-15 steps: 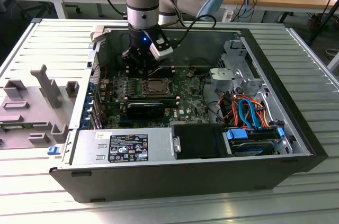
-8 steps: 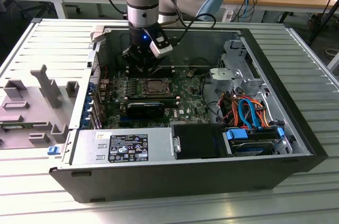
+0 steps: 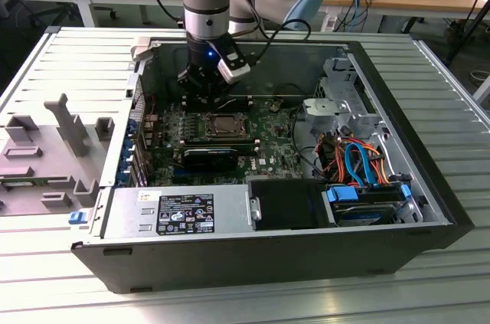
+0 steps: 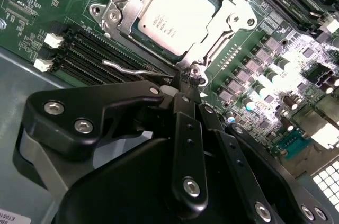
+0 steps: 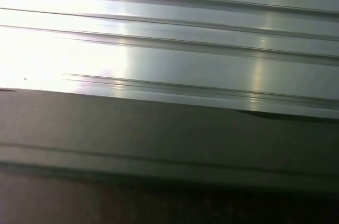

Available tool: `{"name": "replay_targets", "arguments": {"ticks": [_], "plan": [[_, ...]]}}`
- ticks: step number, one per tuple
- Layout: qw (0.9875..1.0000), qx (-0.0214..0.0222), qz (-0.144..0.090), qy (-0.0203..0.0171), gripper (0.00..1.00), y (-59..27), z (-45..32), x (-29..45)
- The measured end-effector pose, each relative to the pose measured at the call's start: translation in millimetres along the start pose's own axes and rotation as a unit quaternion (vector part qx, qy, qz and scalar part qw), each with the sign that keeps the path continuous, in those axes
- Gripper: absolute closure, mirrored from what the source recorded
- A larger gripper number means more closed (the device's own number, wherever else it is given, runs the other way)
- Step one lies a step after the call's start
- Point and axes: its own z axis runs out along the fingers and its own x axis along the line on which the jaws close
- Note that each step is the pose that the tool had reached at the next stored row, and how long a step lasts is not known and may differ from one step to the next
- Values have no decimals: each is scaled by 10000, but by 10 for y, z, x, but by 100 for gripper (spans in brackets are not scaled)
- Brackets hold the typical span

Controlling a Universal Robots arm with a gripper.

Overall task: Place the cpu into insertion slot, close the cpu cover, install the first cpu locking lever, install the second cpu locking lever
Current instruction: 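Install the first cpu locking lever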

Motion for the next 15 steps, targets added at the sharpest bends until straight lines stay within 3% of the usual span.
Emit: {"name": "replay_targets", "arguments": {"ticks": [5, 15], "plan": [[10000, 0, -79, -4, 89, 1, 29, -22], [9999, -4, -108, 18, 89, -16, 69, -201]]}}
